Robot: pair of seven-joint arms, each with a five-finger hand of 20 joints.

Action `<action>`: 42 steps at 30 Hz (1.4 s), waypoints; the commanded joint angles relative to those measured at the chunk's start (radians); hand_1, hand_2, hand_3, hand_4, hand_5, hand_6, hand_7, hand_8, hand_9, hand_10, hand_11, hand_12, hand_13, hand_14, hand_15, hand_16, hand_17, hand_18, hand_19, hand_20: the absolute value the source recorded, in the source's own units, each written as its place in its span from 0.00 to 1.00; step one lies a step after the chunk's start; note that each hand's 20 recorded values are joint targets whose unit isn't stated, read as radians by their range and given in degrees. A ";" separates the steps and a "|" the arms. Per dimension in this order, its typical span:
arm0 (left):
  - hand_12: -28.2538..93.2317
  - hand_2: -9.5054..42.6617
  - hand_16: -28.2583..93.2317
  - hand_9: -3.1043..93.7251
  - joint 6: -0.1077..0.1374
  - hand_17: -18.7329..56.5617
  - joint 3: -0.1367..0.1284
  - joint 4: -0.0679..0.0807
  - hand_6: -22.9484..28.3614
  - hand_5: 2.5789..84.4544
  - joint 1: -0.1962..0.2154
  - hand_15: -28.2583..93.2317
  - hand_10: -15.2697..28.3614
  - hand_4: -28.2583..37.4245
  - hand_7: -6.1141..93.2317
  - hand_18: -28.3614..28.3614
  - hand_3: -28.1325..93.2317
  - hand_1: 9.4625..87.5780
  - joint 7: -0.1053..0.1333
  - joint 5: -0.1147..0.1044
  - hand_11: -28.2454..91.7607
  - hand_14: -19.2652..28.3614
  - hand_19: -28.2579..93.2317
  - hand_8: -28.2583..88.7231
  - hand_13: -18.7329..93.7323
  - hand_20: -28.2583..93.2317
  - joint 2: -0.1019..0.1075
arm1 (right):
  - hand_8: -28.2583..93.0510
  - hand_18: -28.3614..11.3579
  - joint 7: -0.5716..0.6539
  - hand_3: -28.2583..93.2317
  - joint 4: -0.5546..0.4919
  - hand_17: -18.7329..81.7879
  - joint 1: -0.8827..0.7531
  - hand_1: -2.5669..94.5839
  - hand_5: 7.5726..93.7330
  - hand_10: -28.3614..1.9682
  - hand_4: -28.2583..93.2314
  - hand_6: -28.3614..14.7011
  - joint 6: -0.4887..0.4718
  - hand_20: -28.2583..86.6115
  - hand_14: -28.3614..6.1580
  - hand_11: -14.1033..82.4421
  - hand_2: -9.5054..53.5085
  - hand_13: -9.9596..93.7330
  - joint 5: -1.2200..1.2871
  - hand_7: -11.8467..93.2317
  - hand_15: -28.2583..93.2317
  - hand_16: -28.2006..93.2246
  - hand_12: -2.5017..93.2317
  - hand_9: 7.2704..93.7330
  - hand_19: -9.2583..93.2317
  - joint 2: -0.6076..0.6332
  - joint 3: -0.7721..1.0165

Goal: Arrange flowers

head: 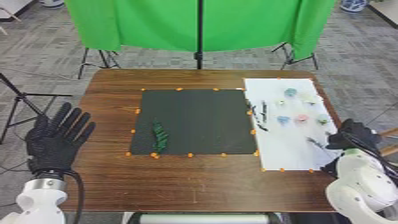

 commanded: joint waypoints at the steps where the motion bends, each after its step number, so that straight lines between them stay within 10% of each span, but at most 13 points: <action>1: 0.32 0.44 0.18 0.40 -0.003 0.20 -0.006 -0.001 0.60 0.49 0.041 0.49 0.69 0.00 0.18 0.72 0.84 0.18 0.006 -0.008 0.42 0.71 0.46 0.17 0.40 0.33 -0.004 | 0.37 0.12 -0.007 0.83 -0.058 0.30 0.025 0.64 0.84 0.51 0.00 0.63 0.040 0.37 0.39 0.31 0.00 0.59 0.003 0.48 0.65 0.43 0.49 0.79 0.60 0.034 0.018; 21: 0.32 0.44 0.18 0.40 0.038 0.20 -0.019 -0.010 0.59 0.49 0.059 0.49 0.69 0.00 0.18 0.72 0.84 0.18 0.011 -0.004 0.42 0.71 0.46 0.17 0.40 0.33 0.025 | 0.41 0.10 -0.015 0.84 -0.055 0.34 0.506 0.63 0.80 0.48 0.03 0.63 -0.003 0.40 0.36 0.32 0.00 0.59 -0.019 0.50 0.65 0.45 0.50 0.79 0.69 -0.156 -0.437; 42: 0.32 0.45 0.18 0.40 0.073 0.20 0.131 0.033 0.59 0.49 -0.125 0.49 0.69 0.00 0.18 0.72 0.84 0.19 -0.024 -0.003 0.42 0.71 0.46 0.17 0.40 0.33 0.092 | 0.40 0.03 0.000 0.83 0.219 0.33 0.629 0.62 0.75 0.42 0.05 0.58 0.024 0.41 0.25 0.34 0.00 0.58 -0.104 0.55 0.69 0.41 0.47 0.78 0.72 -0.441 -0.760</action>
